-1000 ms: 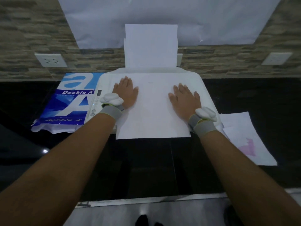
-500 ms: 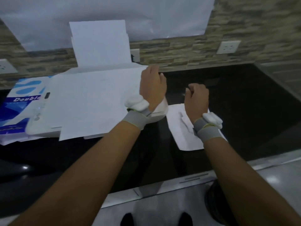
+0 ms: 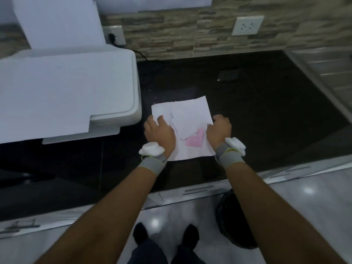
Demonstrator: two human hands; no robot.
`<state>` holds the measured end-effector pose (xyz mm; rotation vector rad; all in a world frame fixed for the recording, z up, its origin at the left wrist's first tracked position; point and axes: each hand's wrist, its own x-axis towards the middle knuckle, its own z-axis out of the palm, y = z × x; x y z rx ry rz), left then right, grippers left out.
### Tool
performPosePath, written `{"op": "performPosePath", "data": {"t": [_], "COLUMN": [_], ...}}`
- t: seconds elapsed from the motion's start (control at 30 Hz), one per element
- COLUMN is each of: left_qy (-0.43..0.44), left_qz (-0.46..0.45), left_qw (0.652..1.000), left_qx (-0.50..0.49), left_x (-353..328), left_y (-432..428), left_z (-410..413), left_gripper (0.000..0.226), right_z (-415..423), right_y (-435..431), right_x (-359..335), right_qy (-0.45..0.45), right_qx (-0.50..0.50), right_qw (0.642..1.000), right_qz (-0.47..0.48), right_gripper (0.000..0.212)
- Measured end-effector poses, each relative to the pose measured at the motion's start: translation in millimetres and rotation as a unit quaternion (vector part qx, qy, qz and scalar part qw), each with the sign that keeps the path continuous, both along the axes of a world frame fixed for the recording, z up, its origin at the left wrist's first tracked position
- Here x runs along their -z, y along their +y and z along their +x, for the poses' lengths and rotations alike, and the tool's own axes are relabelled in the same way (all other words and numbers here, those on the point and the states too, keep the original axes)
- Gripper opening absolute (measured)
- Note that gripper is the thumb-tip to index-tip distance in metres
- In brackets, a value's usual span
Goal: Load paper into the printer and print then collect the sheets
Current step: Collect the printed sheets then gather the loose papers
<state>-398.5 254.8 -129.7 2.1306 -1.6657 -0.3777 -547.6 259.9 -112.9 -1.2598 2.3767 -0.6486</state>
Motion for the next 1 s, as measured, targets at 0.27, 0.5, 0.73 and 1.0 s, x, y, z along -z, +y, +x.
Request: {"op": "performPosePath", "data": {"t": [0.27,0.5,0.73,1.0], "left_qy": [0.048,0.12,0.068,0.021], "left_qz": [0.09,0.128,0.11,0.062], "left_qw": [0.988,0.978,0.991,0.978], "left_qx": [-0.113,-0.112,0.027,0.196], "left_x": [7.4,6.3,7.5,16.7], "left_y": [-3.2,-14.3,-8.2,25.2], "left_z": [3.6,11.2,-30.1,-141.5], "left_gripper": [0.045,0.058,0.038,0.035], "right_z": [1.2,-8.1,-38.5,-124.6], "right_y": [-2.7,0.2,25.1,105.9], "right_x": [12.4,13.9,8.0,0.6], "right_qy": [0.006,-0.027,-0.082,-0.083], "right_qx": [0.032,0.057,0.11,0.258], "right_qw": [0.998,0.994,0.99,0.963], "right_qz": [0.046,0.086,0.032,-0.008], "right_gripper": [0.04,0.041,0.024,0.018]}}
